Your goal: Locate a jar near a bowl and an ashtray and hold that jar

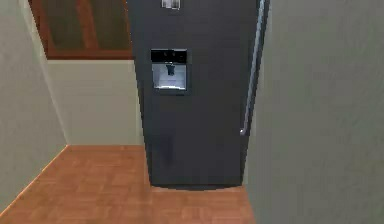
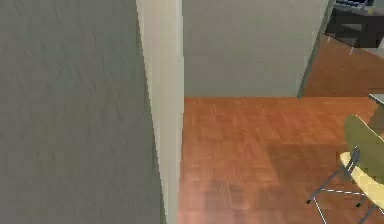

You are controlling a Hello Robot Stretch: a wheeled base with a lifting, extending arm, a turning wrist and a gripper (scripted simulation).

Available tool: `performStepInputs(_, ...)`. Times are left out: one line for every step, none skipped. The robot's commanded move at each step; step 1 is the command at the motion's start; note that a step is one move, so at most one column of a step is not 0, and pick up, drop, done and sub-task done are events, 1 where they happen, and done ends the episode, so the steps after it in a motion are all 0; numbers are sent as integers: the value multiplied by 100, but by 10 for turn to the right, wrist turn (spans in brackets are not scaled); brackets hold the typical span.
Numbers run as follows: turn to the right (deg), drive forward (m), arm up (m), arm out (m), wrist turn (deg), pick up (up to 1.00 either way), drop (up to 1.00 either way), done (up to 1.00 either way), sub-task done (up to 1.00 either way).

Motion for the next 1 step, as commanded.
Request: performStepInputs(-450, 0, 0, 0, 0, 0, 0, 0, 0)
